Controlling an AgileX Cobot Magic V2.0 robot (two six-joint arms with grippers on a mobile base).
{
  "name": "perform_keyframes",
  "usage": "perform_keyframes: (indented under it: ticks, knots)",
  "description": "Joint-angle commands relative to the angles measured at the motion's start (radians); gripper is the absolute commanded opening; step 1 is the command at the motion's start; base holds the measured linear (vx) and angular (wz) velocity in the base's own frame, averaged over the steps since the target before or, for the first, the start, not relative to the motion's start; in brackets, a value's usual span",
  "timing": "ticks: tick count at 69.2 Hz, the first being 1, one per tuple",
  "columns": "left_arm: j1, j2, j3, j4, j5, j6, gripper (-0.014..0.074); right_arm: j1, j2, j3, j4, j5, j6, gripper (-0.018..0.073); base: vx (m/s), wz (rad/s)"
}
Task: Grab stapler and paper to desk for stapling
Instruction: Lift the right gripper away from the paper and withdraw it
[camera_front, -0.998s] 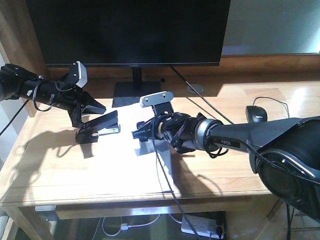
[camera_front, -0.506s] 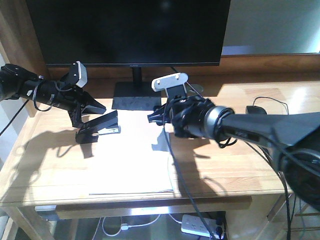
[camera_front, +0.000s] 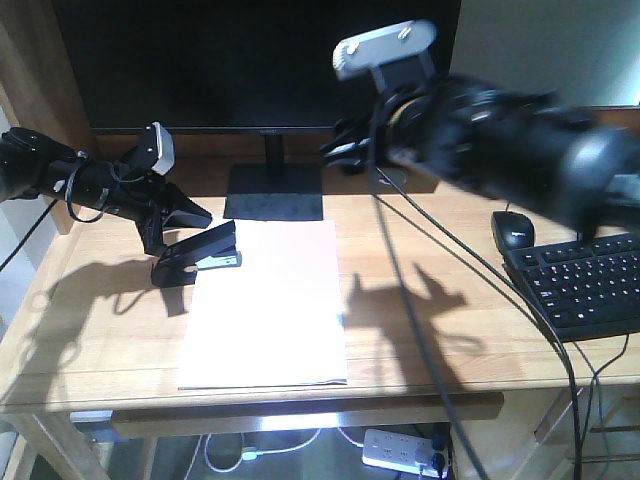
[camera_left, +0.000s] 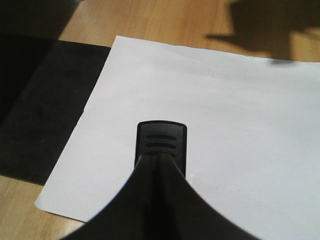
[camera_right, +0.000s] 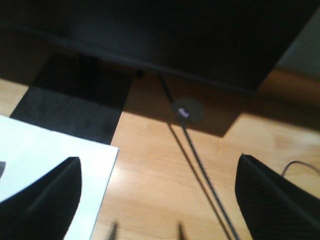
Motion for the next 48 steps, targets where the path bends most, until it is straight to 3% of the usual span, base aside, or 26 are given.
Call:
perform_keyframes:
  ticks: [1,25,48]
  knots:
    - [-0.003,-0.063,-0.028,-0.061,0.017,-0.01,-0.0006,-0.001,-0.147,0.047,-0.064,-0.021,-0.004,0.0591,0.0,0.0]
    - [-0.003,-0.063,-0.028,-0.061,0.017,-0.01,-0.0006,-0.001,-0.608,0.468,-0.11,-0.208,0.02,0.0591,0.0,0.0]
    - [-0.003,-0.063,-0.028,-0.061,0.017,-0.01,-0.0006,-0.001,-1.069,0.809,-0.12,-0.273,0.072,0.0591,0.0,0.0]
